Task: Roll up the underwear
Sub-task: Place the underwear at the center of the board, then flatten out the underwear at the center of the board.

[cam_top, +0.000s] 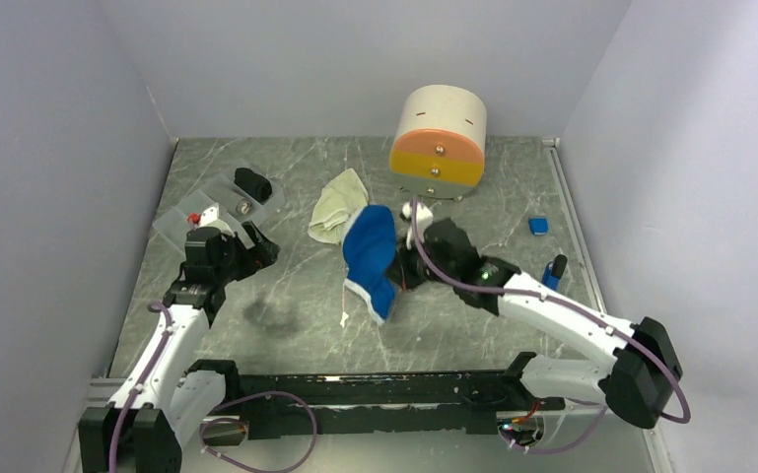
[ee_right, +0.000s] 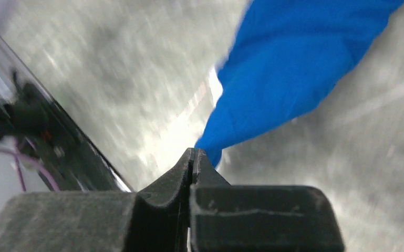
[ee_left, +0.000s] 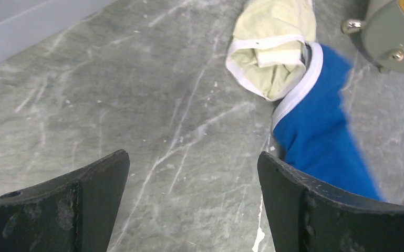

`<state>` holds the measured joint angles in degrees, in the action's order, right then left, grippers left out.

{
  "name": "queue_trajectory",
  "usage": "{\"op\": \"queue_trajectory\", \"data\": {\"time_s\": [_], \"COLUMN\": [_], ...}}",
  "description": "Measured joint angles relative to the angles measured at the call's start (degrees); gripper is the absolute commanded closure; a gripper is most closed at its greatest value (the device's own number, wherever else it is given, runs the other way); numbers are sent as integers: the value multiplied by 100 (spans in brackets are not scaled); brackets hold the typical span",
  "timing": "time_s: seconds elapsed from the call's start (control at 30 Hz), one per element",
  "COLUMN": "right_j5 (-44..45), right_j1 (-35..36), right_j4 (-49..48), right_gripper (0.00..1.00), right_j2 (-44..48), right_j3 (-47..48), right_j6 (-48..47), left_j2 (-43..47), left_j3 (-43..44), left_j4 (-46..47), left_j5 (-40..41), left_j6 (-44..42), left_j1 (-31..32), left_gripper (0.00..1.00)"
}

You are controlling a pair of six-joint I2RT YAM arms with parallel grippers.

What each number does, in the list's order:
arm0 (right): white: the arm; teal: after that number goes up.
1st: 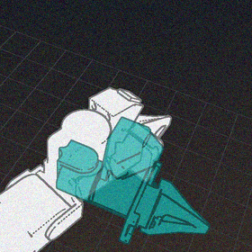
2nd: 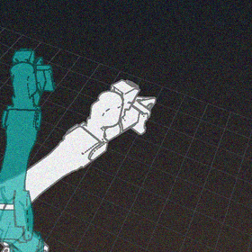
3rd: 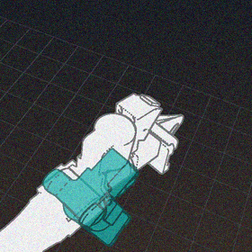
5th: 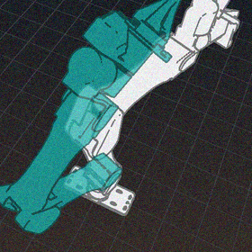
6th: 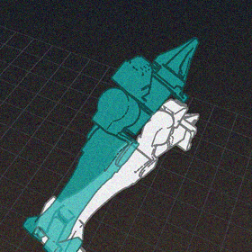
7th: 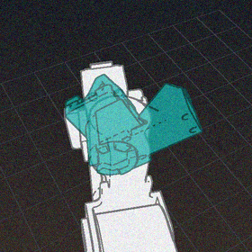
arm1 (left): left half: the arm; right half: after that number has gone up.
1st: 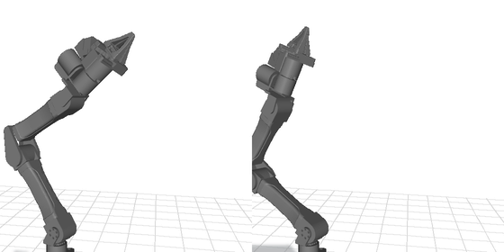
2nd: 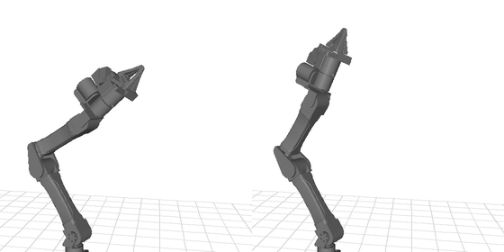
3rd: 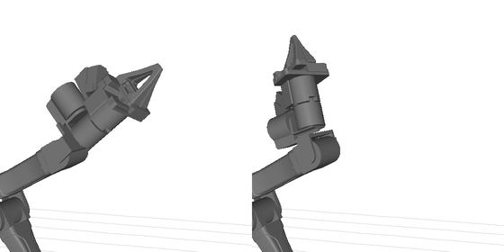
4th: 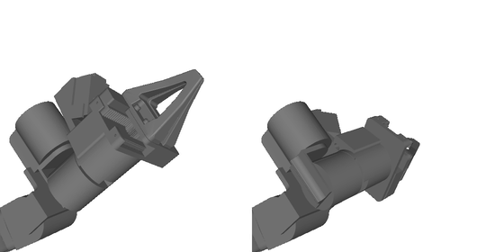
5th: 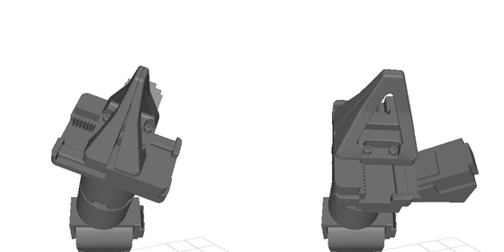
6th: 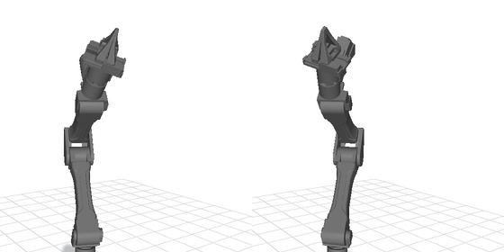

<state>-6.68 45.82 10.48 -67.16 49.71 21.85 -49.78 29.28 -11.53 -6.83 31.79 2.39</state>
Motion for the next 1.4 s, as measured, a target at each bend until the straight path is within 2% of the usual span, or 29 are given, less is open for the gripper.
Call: {"op": "queue_trajectory", "data": {"time_s": [0.17, 0.3, 0.33, 0.4, 0.5, 0.57, 0.63, 0.73, 0.87, 1.07, 1.27, 1.4], "right_j5": [-81, 356, 522, 796, 1233, 1379, 1327, 990, 658, 861, 1327, 1513], "right_j1": [11, 13, 11, 0, -11, -22, -28, -7, 407, 1464, 1786, 1941], "right_j4": [605, 1093, 1113, 1106, 1176, 1285, 1296, 1110, 841, 723, 715, 610], "right_gripper": [100, 100, 93, 62, 51, 46, 47, 54, 56, 54, 45, 43], "right_j2": [472, 837, 984, 1207, 1292, 1217, 1161, 1139, 935, 363, -262, -664], "right_j3": [-1615, -1908, -1908, -1904, -1843, -1727, -1591, -1493, -1491, -1493, -1493, -1493], "right_j6": [557, 988, 1091, 1259, 1399, 1309, 1134, 855, 608, 470, 420, 398], "left_j2": [-278, -398, -431, -533, -778, -949, -1036, -997, -807, -535, -501, -509], "left_j3": [-79, -278, -293, -293, -293, -293, -293, -291, -199, -46, -35, -33], "left_j4": [503, 918, 944, 1027, 1091, 1082, 1010, 828, 356, 7, -107, -181], "left_j5": [-682, -1139, -1121, -1034, -870, -739, -527, -153, 376, 872, 1049, 1106], "left_j6": [-2, 17, 17, 13, 20, 24, 28, 28, 15, -13, -70, -94], "left_j1": [0, 254, 522, 1147, 1985, 2223, 2299, 2310, 2310, 2310, 2310, 2310], "left_gripper": [3, 3, 3, 3, 3, 3, 3, 3, 4, 4, 4, 3]}}
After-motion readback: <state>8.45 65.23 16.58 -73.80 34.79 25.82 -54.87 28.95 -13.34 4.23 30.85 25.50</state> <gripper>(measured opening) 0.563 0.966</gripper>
